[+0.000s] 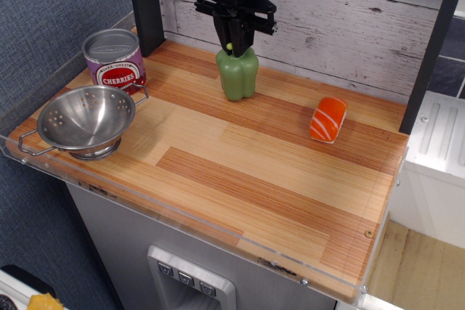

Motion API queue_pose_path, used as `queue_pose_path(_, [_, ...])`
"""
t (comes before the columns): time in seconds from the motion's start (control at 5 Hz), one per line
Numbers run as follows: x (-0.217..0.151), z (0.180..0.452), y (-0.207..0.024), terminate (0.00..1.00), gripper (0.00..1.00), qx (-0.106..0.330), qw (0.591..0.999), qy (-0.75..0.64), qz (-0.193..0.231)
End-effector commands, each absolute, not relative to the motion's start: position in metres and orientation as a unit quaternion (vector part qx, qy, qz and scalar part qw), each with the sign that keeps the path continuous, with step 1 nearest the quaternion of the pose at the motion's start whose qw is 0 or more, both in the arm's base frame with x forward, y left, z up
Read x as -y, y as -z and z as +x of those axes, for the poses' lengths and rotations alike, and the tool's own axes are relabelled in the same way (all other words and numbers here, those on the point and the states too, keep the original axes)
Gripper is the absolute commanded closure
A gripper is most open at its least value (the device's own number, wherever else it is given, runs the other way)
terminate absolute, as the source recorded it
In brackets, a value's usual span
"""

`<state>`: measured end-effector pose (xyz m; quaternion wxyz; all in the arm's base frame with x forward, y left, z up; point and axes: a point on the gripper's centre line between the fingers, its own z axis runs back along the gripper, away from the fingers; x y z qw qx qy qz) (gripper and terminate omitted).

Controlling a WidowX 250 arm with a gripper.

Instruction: Place the capsicum on the far end of the table

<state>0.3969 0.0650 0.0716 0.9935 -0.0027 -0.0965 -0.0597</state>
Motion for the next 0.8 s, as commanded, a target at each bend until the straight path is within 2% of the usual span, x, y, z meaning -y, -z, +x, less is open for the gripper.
queue_pose_path(0.0, [-0.068,0.4,-0.082,0.0,1.0,0.096,0.994,0.058,0.016])
queue_pose_path(0.2, [-0.066,0.399,-0.083,0.0,0.0,0.085,0.995,0.057,0.021])
queue_pose_path(0.6, [-0.068,0.394,-0.099,0.0,0.0,0.108,0.994,0.021,0.018])
